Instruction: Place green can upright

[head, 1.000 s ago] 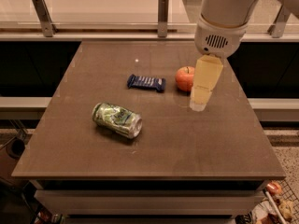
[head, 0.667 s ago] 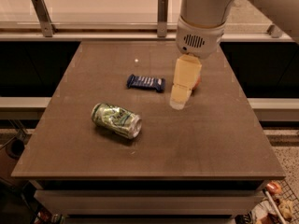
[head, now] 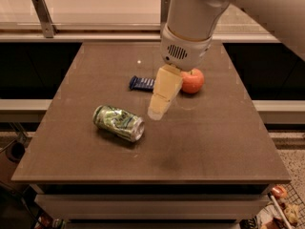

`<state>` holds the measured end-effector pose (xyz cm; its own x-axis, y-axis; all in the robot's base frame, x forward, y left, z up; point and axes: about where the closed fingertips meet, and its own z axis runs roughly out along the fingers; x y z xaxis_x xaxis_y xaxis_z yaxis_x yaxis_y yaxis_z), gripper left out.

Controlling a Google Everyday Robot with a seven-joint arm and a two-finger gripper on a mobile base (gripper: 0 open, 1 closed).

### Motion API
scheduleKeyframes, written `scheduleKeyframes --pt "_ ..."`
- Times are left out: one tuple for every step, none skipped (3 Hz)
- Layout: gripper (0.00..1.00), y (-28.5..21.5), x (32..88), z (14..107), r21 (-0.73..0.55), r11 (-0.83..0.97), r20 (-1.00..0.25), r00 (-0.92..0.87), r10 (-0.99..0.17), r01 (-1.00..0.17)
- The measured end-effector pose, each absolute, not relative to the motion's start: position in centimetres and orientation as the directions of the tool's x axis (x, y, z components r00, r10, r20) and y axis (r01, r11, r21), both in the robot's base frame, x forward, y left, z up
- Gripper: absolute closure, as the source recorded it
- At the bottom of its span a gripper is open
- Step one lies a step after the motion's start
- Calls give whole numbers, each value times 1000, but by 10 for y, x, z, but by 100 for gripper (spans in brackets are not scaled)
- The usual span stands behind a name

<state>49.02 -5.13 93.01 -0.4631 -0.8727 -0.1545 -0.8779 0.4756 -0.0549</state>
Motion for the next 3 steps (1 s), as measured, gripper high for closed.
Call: scheduleKeyframes --pt "0 -28 481 918 -13 485 -235 -468 -852 -875" --pt "0 -10 477 913 -14 494 -279 -471 -837 -870" --pt "0 9 478 908 -41 478 -261 -453 -853 -877"
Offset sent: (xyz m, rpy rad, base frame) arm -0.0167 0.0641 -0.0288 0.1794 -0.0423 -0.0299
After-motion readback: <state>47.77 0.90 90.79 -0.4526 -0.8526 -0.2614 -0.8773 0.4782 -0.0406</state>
